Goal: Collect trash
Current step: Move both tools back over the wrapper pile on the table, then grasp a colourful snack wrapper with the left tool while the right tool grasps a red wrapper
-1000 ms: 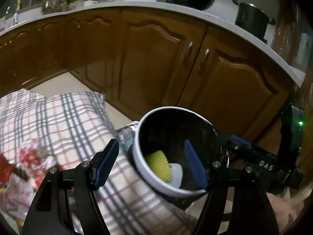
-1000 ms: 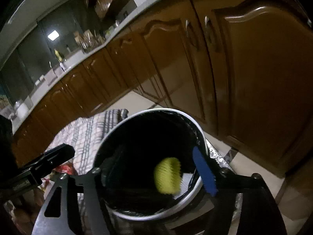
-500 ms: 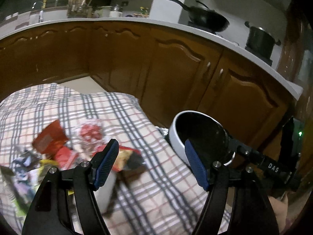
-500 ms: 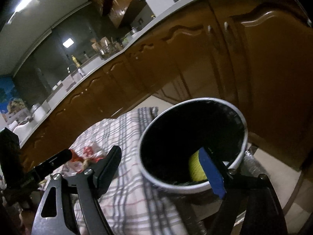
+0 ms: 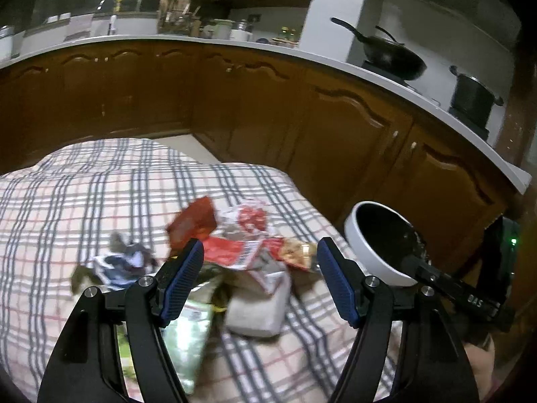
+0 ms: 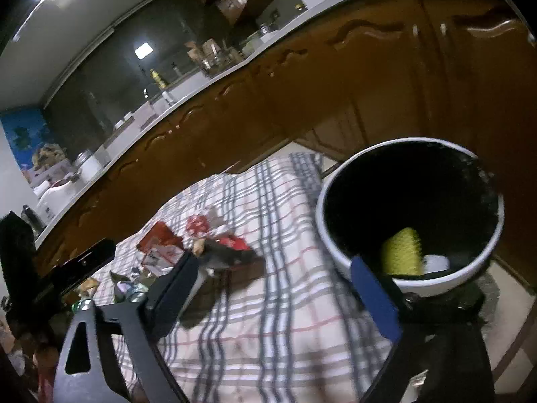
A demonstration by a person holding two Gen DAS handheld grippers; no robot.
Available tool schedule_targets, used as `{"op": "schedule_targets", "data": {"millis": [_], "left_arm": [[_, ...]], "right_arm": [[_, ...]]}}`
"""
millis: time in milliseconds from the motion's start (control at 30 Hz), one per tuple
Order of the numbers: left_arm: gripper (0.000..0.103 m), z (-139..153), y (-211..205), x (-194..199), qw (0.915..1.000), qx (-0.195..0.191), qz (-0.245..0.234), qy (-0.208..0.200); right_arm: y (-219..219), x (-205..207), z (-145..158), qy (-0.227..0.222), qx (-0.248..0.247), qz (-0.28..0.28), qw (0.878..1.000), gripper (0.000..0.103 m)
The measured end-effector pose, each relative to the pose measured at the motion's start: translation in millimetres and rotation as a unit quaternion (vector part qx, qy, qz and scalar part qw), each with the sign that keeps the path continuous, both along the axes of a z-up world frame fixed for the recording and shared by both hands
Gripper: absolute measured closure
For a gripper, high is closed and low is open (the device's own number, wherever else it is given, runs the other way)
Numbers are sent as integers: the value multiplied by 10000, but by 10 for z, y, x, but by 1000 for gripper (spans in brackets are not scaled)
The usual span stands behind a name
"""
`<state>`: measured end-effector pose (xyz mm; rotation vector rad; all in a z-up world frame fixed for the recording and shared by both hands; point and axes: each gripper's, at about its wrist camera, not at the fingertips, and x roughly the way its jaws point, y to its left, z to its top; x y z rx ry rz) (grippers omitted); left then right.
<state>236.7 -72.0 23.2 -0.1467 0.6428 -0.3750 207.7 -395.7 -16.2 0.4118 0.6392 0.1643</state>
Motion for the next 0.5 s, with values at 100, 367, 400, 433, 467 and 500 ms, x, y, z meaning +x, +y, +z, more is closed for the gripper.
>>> {"op": "schedule_targets", "data": {"millis": [100,367,400,433,467,500], "left_arm": [[32,-22,124,46,9999,27,113,53],[32,-86,291,304,9987,253,358,248],[32,-102,291,346,9985,295,366,288],[32,-122,305,382,9983,323,368,320],[32,-137,308,416,9981,340,368,346],[32,-153,311,454,9980,363,369,372]], "right_arm": [[141,53,-29,23,-5,157,9999,7],[378,245,-59,62,18,451,9990,7],[405,291,-66,85,38,496,9987,7],[436,334,-72,103,59,541,9985,7],[463,370,-82,119,65,582,9982,7],[489,406,-92,136,59,621,9980,7]]}}
